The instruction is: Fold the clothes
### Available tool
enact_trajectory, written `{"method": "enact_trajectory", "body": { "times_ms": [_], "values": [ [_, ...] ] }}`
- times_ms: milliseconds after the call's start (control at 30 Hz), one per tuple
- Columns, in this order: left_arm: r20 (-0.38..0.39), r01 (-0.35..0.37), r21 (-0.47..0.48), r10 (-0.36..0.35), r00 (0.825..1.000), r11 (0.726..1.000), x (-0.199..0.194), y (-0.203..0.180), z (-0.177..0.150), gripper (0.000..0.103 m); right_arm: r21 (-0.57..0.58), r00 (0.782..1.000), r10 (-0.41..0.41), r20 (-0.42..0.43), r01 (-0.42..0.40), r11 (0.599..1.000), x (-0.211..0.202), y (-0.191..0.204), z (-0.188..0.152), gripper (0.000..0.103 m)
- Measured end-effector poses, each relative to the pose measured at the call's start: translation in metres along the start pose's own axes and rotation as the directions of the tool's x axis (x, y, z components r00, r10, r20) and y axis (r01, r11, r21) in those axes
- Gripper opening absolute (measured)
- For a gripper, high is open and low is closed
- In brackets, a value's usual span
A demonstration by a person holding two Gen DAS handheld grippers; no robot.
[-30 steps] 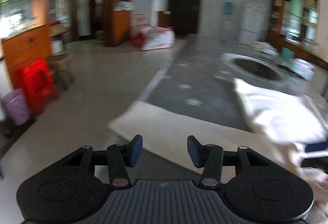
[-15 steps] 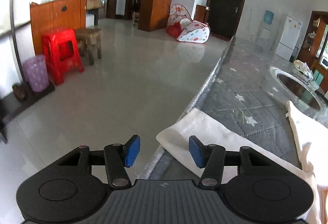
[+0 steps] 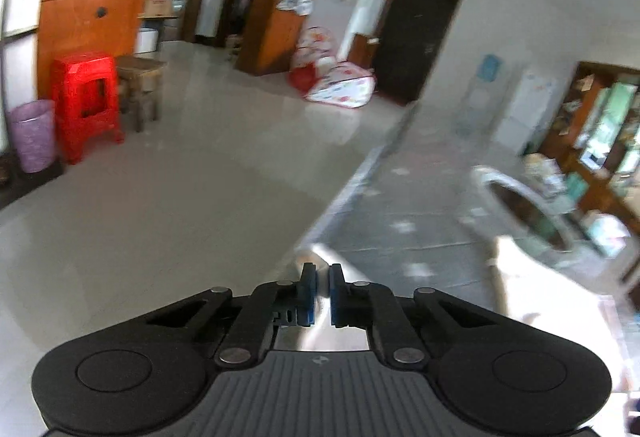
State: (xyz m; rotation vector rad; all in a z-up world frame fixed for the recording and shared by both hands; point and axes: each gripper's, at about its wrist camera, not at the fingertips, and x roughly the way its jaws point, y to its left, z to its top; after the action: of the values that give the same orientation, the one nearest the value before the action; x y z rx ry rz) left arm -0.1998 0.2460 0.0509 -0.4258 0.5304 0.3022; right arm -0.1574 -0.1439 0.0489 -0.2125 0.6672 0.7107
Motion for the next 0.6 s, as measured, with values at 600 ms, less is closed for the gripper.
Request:
{"method": "enact_trajectory", "body": {
  "times_ms": [600],
  "values": [
    [-0.116,0.556,0.184,-0.543,0.831,0.811,-0.057,-0.174,-0.011,0.007,0.159,0.991,-0.12,0.065,0.109,0.981,-0.038,-0.044,-0.022,0.034]
  ]
}}
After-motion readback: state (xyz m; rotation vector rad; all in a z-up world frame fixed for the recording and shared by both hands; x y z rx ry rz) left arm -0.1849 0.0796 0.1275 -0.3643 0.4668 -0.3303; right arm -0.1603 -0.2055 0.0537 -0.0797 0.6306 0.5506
